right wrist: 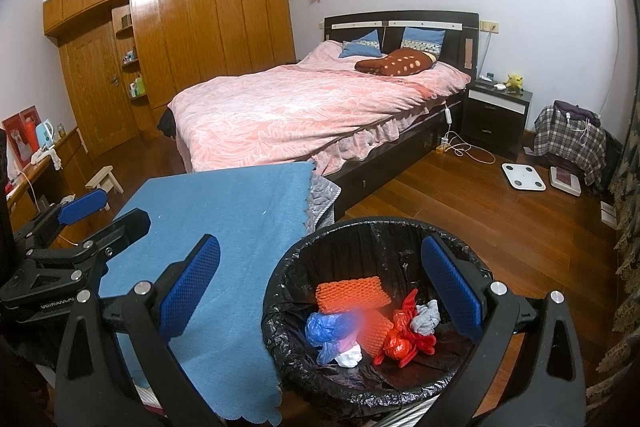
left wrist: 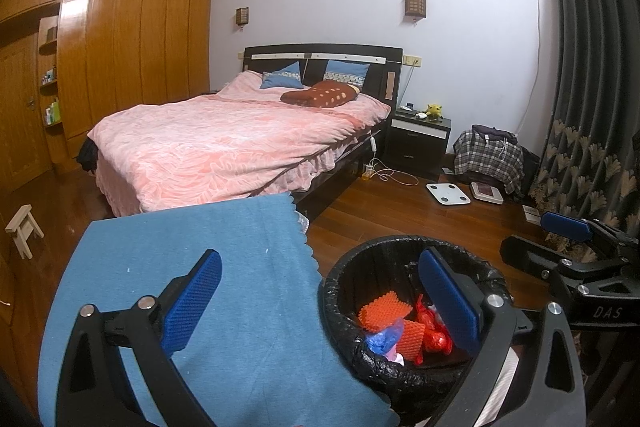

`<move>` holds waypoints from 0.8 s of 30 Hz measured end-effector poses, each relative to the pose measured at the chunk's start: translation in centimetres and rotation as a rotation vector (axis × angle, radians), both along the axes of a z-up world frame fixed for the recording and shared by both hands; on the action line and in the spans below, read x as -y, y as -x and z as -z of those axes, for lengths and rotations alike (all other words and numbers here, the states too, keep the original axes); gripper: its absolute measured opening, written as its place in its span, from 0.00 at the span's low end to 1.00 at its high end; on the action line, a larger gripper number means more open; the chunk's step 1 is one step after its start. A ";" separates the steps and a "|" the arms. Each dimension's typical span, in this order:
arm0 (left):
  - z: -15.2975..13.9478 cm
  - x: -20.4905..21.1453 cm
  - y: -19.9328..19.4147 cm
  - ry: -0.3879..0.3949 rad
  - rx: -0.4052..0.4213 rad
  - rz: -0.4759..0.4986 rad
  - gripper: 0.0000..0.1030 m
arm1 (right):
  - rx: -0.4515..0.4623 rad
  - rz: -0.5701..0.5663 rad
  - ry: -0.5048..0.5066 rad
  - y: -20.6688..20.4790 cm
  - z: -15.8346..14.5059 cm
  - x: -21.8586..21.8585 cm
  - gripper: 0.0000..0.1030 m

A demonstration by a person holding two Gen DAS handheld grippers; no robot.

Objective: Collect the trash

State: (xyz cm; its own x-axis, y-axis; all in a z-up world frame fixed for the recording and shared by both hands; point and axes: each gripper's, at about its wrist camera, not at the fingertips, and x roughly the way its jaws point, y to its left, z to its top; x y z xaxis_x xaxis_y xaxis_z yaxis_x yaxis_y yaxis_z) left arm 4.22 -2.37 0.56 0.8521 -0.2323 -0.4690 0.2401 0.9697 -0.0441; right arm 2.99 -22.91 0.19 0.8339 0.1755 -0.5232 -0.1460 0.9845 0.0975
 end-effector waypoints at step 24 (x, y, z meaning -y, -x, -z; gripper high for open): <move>-0.1 0.0 0.0 -0.001 -0.002 0.000 0.94 | -0.004 0.000 0.001 0.0 -0.1 -0.2 0.95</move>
State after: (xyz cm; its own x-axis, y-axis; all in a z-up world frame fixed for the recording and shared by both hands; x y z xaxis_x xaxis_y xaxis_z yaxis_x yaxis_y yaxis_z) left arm 4.27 -2.39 0.68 0.8513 -0.2317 -0.4708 0.2397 0.9699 -0.0438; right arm 3.03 -22.74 0.28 0.8319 0.1749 -0.5266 -0.1458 0.9846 0.0967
